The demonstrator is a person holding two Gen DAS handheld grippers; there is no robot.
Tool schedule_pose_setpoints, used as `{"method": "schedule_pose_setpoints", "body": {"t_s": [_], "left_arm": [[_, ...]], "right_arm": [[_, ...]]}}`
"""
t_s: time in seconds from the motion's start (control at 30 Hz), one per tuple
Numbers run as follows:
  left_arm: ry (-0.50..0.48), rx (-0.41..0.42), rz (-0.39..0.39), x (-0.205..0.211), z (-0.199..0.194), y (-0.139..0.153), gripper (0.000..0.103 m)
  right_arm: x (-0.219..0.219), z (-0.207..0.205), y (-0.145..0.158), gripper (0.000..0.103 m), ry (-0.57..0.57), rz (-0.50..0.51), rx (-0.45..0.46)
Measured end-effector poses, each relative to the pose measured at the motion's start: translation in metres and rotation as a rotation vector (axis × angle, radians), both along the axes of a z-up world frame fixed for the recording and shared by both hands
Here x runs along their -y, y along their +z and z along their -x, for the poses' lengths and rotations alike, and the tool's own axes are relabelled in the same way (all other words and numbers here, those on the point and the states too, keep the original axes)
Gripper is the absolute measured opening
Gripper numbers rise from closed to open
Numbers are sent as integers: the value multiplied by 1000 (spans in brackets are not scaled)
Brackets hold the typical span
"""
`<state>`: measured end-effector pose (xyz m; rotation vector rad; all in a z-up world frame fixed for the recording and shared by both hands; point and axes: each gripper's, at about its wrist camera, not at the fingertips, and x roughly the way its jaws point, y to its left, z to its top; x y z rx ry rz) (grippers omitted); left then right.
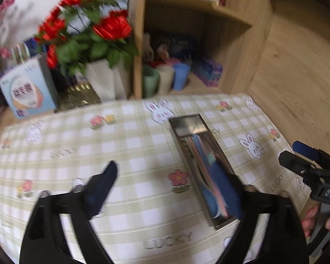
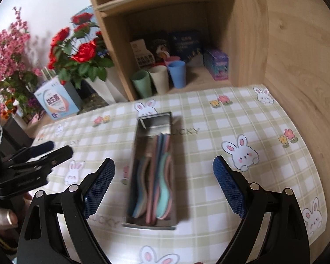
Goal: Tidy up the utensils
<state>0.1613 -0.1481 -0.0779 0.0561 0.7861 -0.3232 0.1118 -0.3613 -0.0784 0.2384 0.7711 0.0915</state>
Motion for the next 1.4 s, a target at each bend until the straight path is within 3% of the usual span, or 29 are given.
{"method": "schedule_pose_setpoints", "body": {"t_s": [0.1,0.57,0.93,1.4], "left_arm": [[20,58,-11,-25,16,18,97],[98,213,-26,-118,88,70,97],[191,248,-5,-158,115,73,97],[207,271,-16,-163,122,70,97]], "right_arm": [[-15,8,11,88,5,-3,27],[-67,48,50,88,23,-9,114],[-92,64,54,88,31,66,127],[-102,69,55,88,31,103,143]]}}
